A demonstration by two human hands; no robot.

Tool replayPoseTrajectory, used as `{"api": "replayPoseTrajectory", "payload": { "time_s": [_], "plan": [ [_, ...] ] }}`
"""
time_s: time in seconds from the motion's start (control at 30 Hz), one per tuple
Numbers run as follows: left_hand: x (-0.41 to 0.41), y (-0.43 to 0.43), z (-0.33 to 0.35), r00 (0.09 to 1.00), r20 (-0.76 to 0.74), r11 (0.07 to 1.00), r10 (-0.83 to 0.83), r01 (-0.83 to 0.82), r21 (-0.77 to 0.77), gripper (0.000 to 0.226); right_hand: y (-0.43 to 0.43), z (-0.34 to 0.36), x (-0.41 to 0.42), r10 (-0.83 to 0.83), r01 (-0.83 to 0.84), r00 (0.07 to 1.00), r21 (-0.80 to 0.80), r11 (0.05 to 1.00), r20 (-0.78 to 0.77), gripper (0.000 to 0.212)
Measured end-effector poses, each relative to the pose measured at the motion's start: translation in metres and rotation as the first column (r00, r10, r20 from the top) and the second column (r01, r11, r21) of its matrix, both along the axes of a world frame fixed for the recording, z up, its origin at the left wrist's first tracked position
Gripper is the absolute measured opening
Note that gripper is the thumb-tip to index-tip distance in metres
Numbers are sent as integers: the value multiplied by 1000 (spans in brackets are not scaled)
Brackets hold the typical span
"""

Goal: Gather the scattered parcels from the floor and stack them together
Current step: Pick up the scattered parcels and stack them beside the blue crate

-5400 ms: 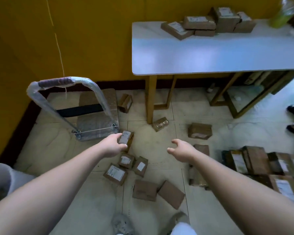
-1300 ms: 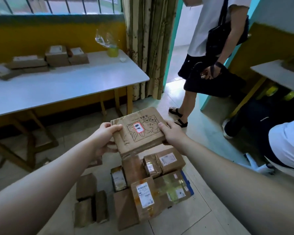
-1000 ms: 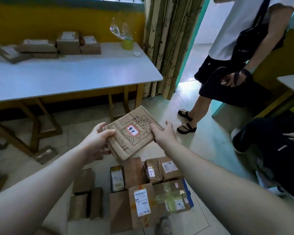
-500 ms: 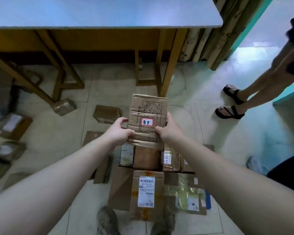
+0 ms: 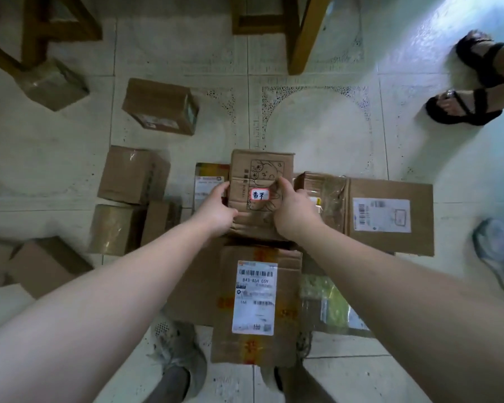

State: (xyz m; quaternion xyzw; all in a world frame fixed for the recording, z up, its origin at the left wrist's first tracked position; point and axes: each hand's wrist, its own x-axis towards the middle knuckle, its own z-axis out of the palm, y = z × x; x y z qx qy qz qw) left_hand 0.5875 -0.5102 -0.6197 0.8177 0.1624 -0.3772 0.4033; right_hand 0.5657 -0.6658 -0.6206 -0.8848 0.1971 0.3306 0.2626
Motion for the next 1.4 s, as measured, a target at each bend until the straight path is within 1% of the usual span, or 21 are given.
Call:
{"api": "replayPoseTrajectory", "payload": {
  "time_s": [0.1, 0.2, 0.3, 0.37, 0.53, 0.73, 0.83, 0.9, 1.0, 1.07, 1.17, 1.27, 1.4],
  "plan": [
    [-6, 0, -17, 1000, -24, 1000, -14, 13, -6, 68, 3, -9, -4, 36, -36, 996, -8, 999, -77, 78],
    [-8, 2, -24, 999, -32, 1000, -30, 30, -7, 66, 3, -10, -6, 50, -52, 992, -20, 998, -114, 80],
    [-7, 9, -16, 995, -54, 996, -89, 89, -1, 67, 0, -1, -8, 36, -39, 992, -28, 999, -125, 71],
    [-6, 19, 2, 992, -65, 994, -106, 107, 14, 70, 0, 16, -10, 16, -18, 992, -17, 1000, -124, 67],
    [-3, 66, 86, 985, -39, 981, -166, 169, 98, 69, 12, 99, -11, 4, -6, 996, -17, 1000, -88, 60],
    [-24, 137, 224, 962, 9, 952, -272, 268, 148, 68, 53, 222, -33, -39, 39, 999, -15, 999, -13, 64],
    [-41, 175, 293, 955, 51, 945, -291, 279, 168, 68, 78, 285, -44, -9, 9, 1000, -22, 1000, 19, 65],
    [-53, 195, 334, 954, 109, 947, -279, 255, 197, 67, 93, 321, -49, 15, -15, 999, -18, 1000, 46, 64],
    [-77, 222, 387, 947, 240, 962, -214, 161, 219, 66, 116, 369, -55, 74, -73, 991, -6, 997, 112, 62],
    [-96, 242, 419, 940, 300, 972, -162, 99, 215, 65, 133, 397, -58, 132, -133, 978, -4, 991, 164, 63],
    [-121, 275, 462, 931, 345, 971, -118, 35, 237, 66, 159, 434, -66, 216, -222, 943, -5, 975, 255, 65],
    [-143, 310, 494, 925, 375, 961, -67, -42, 275, 66, 182, 463, -76, 265, -285, 903, 11, 958, 338, 64],
    [-168, 352, 526, 893, 448, 944, 51, -190, 271, 66, 206, 496, -82, 317, -343, 882, 13, 939, 349, 63]
  ]
}}
